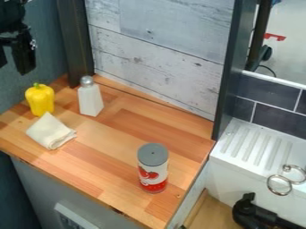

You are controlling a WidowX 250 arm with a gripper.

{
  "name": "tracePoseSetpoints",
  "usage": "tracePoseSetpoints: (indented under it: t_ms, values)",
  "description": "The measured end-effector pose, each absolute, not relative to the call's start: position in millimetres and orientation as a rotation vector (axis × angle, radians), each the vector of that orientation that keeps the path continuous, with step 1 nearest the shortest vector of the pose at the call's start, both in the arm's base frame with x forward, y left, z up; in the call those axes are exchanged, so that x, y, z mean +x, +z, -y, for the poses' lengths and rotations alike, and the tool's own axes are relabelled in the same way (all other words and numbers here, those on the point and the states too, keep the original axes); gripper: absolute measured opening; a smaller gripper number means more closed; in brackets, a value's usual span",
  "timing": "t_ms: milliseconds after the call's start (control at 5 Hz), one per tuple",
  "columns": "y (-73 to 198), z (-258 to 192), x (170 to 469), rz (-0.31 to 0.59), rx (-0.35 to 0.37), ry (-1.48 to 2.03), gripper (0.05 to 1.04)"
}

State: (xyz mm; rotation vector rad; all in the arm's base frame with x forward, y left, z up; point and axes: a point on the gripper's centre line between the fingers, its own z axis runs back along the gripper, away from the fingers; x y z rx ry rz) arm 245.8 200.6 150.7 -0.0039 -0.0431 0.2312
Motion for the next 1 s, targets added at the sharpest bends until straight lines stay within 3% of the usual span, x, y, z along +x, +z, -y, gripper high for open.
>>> tracePoseSetpoints:
  t_ms: [600, 800, 1000]
  values:
    - [103, -196, 247, -0.056, -0.013, 0.134, 1.001]
    - [75, -203, 243, -0.077, 0.060, 0.154, 1.001]
    - [56, -201, 251, -0.105, 0.084, 0.106, 1.001]
